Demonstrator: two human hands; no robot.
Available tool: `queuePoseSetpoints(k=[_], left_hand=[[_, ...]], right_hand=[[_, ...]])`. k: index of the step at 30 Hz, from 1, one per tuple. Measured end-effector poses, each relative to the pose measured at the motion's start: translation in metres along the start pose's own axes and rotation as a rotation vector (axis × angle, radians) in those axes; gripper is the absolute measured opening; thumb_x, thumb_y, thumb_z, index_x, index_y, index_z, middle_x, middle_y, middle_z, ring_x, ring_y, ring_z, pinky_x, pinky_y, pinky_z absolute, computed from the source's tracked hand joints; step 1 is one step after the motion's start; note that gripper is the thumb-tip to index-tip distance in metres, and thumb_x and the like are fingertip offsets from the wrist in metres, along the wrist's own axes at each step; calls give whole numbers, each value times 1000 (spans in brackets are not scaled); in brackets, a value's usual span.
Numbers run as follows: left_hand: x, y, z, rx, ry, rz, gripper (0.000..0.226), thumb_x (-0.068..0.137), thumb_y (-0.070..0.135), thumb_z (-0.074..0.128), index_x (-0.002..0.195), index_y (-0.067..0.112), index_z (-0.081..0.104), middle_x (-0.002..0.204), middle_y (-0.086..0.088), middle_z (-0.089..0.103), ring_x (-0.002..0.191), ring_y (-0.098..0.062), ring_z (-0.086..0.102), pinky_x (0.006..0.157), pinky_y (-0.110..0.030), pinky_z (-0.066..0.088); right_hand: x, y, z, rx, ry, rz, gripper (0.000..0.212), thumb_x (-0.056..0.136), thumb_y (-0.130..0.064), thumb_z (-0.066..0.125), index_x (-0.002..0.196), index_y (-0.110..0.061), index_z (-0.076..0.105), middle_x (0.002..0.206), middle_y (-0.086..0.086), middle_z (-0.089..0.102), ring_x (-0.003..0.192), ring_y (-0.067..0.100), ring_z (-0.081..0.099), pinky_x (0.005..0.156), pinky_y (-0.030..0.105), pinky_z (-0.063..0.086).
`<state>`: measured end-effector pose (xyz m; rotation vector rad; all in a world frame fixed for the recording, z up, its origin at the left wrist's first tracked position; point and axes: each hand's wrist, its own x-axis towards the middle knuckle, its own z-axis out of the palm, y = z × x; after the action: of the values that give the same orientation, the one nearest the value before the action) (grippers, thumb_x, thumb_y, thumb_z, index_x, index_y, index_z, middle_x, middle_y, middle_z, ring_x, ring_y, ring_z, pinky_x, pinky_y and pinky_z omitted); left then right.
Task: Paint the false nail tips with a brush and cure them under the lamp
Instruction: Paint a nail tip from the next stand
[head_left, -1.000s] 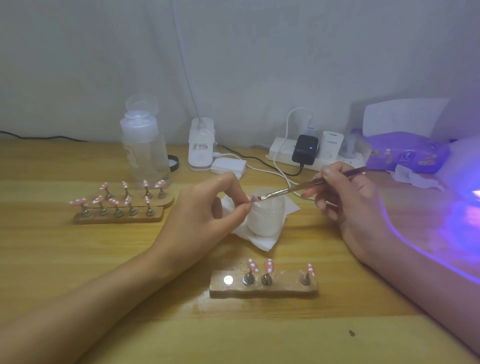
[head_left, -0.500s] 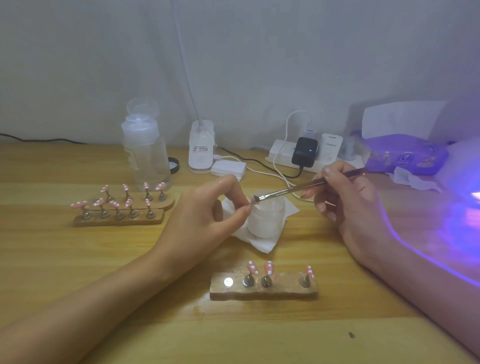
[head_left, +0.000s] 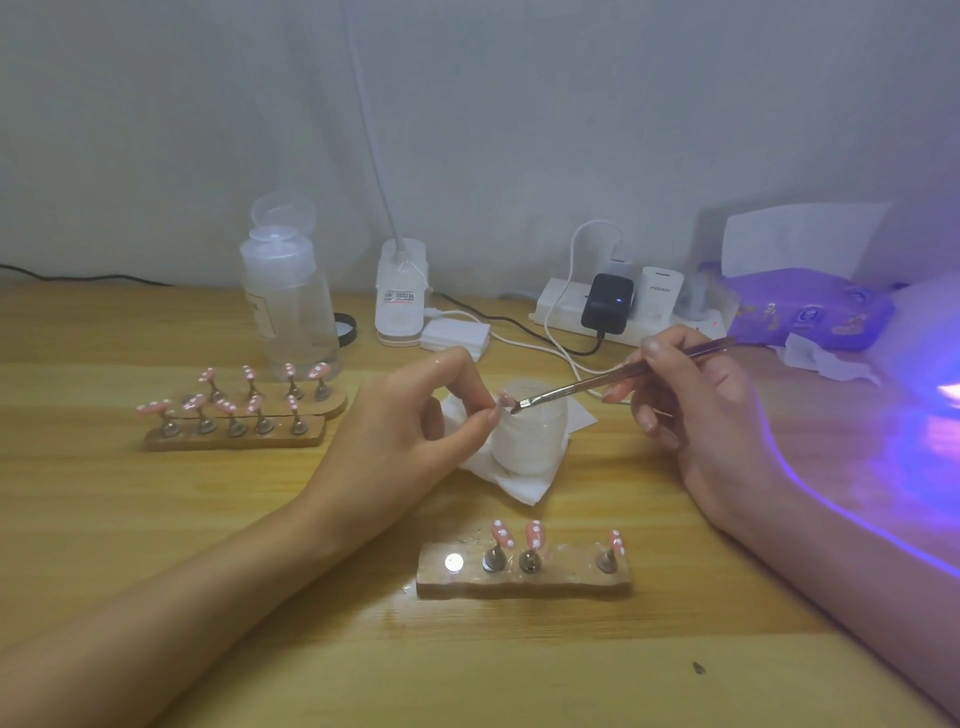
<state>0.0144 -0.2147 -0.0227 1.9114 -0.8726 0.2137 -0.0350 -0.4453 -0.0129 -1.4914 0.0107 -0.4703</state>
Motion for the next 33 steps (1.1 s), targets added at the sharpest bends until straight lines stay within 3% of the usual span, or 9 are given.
queuePoseSetpoints(k=[9, 14, 21, 26, 33], left_hand=[[0, 1, -1, 5, -4, 19, 17, 90, 15, 70, 78, 22, 60, 67, 24, 56, 46, -5, 38, 50, -11, 30], [1, -1, 0, -8, 10, 23, 16, 89, 17, 71, 78, 20, 61, 61, 22, 53, 46, -6, 36, 49, -11, 27], [1, 0, -1, 12, 15, 35, 15, 88, 15, 73, 79, 20, 62, 81, 12, 60, 50, -9, 41, 54, -16, 35], [1, 1, -1, 14, 23, 31, 15, 89, 16, 73, 79, 18, 62, 82, 12, 59, 51, -10, 43, 55, -15, 34], [1, 2, -1, 87, 37, 62, 14, 89, 12, 72, 81, 17, 61, 84, 8, 60, 55, -11, 47, 57, -12, 34]], right_hand=[[0, -2, 0, 78, -27, -44, 28, 98, -25, 52, 71, -26, 58, 68, 7, 70, 43, 9, 45, 39, 14, 29], [2, 1, 0, -3, 30, 2, 29, 101, -17, 49, 73, -19, 54, 66, 9, 69, 42, 10, 44, 38, 13, 28], [2, -1, 1, 73, -25, -43, 28, 99, -23, 49, 72, -23, 55, 66, 6, 70, 42, 8, 44, 38, 15, 26], [3, 0, 0, 34, 46, 22, 28, 101, -18, 49, 74, -19, 52, 64, 5, 69, 42, 8, 43, 38, 14, 28], [3, 0, 2, 39, -11, 27, 26, 98, -28, 54, 73, -24, 57, 68, 6, 71, 43, 8, 45, 38, 14, 27]])
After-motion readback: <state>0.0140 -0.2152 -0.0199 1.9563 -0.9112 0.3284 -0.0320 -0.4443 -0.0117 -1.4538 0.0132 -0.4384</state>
